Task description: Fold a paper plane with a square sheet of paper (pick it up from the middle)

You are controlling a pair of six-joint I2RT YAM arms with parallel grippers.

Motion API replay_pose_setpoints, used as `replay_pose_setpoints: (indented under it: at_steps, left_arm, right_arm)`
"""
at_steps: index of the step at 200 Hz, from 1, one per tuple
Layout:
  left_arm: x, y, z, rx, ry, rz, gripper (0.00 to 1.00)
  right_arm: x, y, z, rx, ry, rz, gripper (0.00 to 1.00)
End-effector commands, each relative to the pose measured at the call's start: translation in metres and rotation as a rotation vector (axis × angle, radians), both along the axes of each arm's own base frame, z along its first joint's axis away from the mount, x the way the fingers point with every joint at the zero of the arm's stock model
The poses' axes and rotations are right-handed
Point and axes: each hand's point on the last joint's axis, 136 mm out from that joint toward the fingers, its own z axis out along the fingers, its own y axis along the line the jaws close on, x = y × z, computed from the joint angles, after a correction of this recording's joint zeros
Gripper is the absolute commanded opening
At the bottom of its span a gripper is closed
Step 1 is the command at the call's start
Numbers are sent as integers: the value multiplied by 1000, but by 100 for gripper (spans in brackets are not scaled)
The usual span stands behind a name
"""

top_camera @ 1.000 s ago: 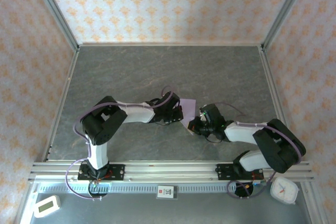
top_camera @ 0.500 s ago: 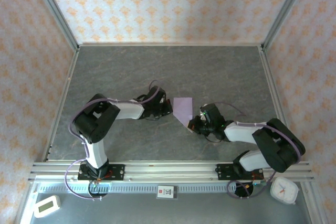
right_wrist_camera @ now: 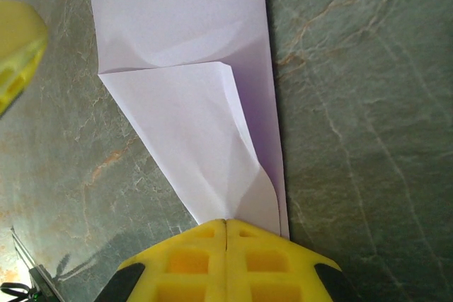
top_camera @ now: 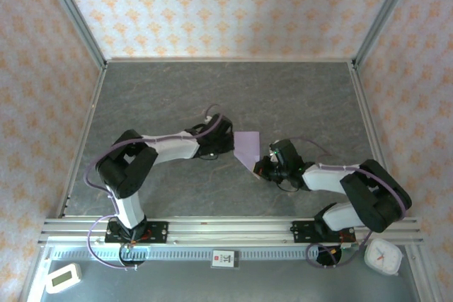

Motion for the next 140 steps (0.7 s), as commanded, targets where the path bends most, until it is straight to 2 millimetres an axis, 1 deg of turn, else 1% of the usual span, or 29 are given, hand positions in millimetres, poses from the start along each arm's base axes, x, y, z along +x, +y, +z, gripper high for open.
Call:
replay_pose_setpoints:
  at_steps: [1, 18, 45, 75, 87, 116, 140]
  left_arm:
    - [-11, -22, 9, -45, -13, -37, 0]
    - [-16, -22, -1, -49, 0, -30, 0]
    - [-17, -20, -18, -24, 16, -31, 0]
    - [-18, -16, -40, 23, 45, -36, 0]
    - [-21, -13, -46, 45, 59, -33, 0]
    - [-29, 1, -59, 94, 84, -20, 0]
    - [-34, 7, -65, 111, 97, -19, 0]
  right_arm:
    - [-59, -47, -59, -235, 255, 4, 0]
    - [-55, -44, -56, -226, 248, 5, 0]
    - [-51, -41, -52, -223, 240, 14, 0]
    - [-41, -30, -40, -195, 213, 46, 0]
    - [-34, -22, -31, -172, 190, 65, 0]
    - [-13, 0, 0, -98, 119, 99, 0]
    - [4, 16, 23, -47, 69, 116, 0]
